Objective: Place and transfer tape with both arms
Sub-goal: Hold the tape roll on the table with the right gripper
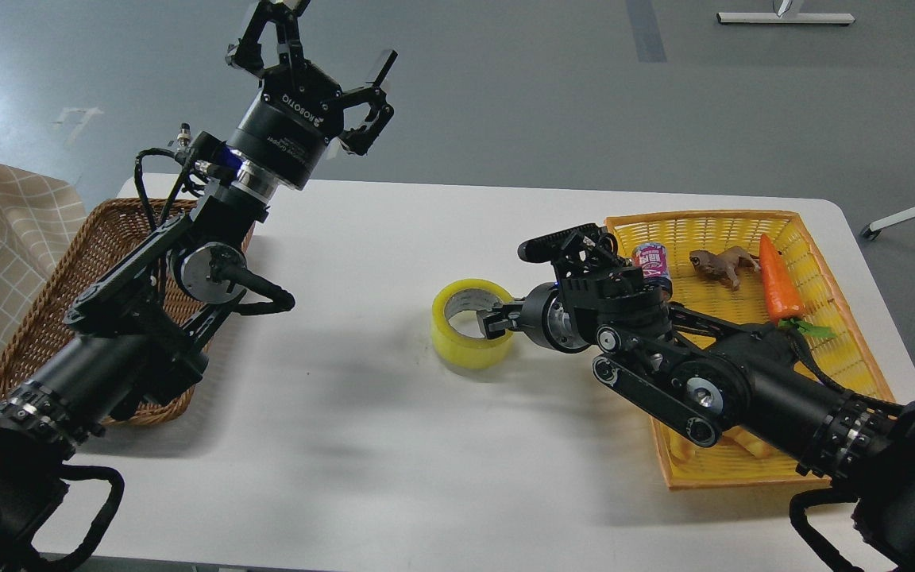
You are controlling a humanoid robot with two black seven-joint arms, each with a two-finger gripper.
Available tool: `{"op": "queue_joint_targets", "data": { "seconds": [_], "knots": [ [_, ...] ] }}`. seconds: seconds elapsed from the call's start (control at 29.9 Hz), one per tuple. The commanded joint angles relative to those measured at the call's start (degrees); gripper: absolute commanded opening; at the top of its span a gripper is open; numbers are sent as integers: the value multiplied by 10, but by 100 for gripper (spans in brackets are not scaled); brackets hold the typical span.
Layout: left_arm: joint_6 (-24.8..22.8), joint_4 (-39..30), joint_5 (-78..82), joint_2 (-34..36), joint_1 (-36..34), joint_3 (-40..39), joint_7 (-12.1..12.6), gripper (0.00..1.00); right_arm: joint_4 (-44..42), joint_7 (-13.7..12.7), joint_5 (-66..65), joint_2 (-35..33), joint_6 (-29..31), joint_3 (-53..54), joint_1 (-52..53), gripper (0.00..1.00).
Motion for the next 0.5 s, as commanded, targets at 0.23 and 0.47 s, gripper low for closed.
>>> {"op": "queue_joint_targets", "data": {
  "seconds": [0.23,0.47],
  "knots": [
    [0,1,0,0,0,0,0,98,0,0,1,0,0,0,-4,27],
    [0,0,0,1,0,0,0,98,1,1,11,0,0,10,-11,87]
  ]
}}
